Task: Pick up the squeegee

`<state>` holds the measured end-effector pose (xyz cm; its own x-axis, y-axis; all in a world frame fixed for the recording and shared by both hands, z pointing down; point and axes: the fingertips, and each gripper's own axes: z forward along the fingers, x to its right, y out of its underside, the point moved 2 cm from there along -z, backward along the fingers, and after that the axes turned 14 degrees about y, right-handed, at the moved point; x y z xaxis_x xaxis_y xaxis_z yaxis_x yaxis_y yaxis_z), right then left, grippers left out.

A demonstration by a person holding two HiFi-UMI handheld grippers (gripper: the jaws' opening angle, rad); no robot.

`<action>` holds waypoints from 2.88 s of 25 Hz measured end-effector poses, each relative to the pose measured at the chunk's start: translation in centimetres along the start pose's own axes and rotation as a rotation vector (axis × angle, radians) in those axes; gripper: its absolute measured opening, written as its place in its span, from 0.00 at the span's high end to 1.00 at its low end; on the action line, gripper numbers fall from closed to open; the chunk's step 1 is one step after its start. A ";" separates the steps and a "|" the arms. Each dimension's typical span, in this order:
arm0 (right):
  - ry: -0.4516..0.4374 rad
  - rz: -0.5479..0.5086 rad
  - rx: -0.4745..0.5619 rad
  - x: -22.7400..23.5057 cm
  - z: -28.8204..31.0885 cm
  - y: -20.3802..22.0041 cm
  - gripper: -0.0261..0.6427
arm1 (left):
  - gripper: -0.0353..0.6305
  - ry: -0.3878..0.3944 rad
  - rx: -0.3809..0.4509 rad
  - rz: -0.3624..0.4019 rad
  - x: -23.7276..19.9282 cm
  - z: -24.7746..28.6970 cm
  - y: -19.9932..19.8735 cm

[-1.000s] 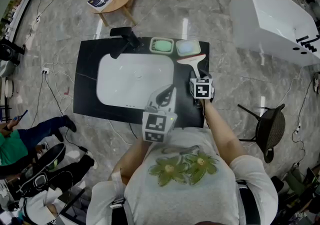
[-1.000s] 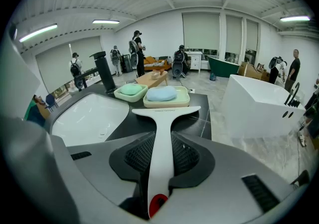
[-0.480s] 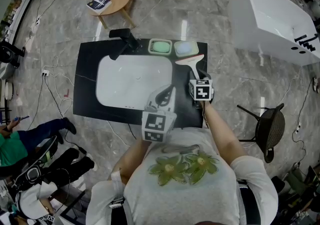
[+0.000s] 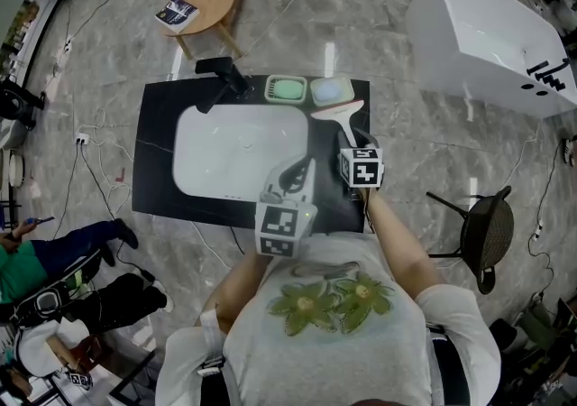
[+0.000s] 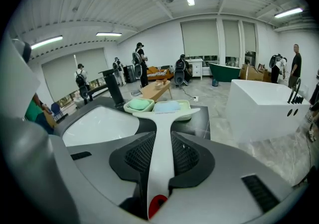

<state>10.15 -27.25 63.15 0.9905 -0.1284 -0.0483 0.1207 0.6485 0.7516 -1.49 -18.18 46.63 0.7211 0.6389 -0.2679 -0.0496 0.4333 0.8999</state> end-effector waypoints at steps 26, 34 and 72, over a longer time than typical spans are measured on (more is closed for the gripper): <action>-0.111 0.088 0.167 -2.6 -7.9 -5.8 0.80 | 0.93 -0.012 0.027 0.031 0.5 -0.5 -0.9; -0.129 0.028 0.238 -2.9 -10.3 -6.7 0.80 | 0.93 -0.012 0.025 0.034 1.1 -0.4 -0.8; -0.182 0.051 0.395 -4.6 -20.3 -7.4 0.80 | 0.93 0.021 0.024 0.065 3.0 -0.6 -0.6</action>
<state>6.05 -16.25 44.43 0.9626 -0.2571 0.0852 0.0031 0.3250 0.9457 0.27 -16.18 45.08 0.7025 0.6782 -0.2157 -0.0786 0.3752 0.9236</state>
